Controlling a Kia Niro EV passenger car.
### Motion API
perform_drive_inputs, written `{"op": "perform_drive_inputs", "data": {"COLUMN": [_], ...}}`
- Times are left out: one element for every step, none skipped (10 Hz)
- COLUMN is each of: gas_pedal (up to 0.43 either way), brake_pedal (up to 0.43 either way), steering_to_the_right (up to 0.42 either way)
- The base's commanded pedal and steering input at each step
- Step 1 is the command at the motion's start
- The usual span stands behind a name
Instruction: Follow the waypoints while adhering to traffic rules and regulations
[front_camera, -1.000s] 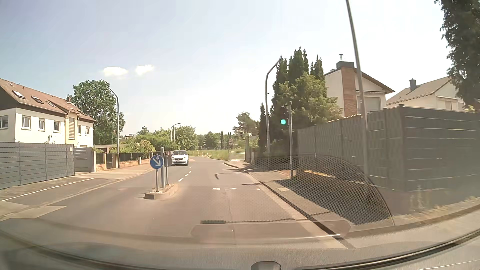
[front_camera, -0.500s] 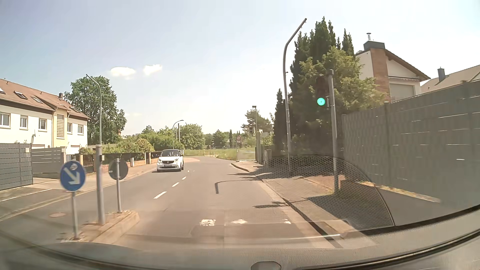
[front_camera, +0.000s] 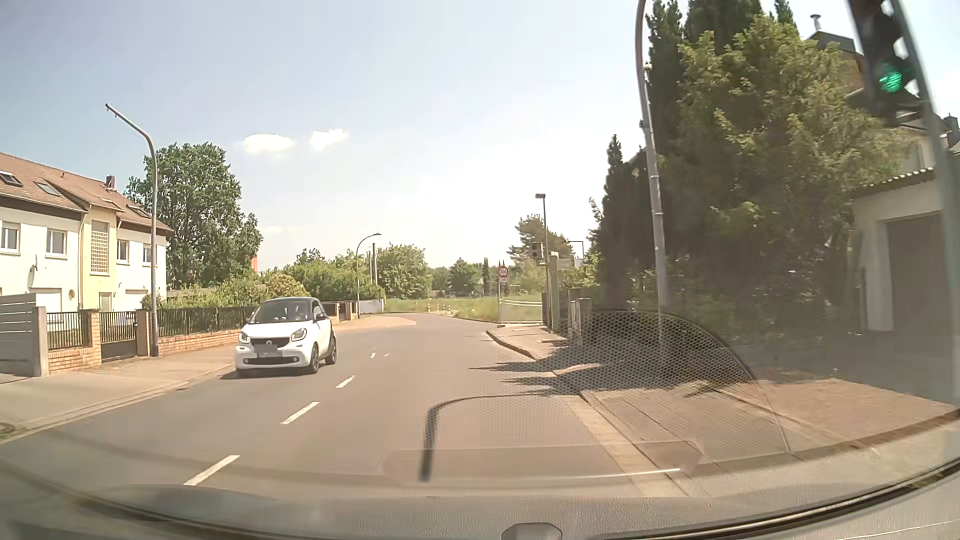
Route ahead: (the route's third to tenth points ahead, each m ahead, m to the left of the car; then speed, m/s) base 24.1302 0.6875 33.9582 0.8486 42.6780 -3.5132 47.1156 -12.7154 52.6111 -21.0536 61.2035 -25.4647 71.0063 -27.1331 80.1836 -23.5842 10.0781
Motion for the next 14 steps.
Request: {"op": "perform_drive_inputs", "data": {"gas_pedal": [0.000,0.000,0.000,0.000,0.000,0.000,0.000,0.000,0.000,0.000,0.000,0.000,0.000,0.000], "brake_pedal": [0.000,0.000,0.000,0.000,0.000,0.000,0.000,0.000,0.000,0.000,0.000,0.000,0.000,0.000], "steering_to_the_right": [-0.045,-0.045,-0.045,-0.045,-0.045,-0.044,-0.044,-0.041,-0.037,-0.032,-0.029,-0.024,-0.021,-0.012]}}
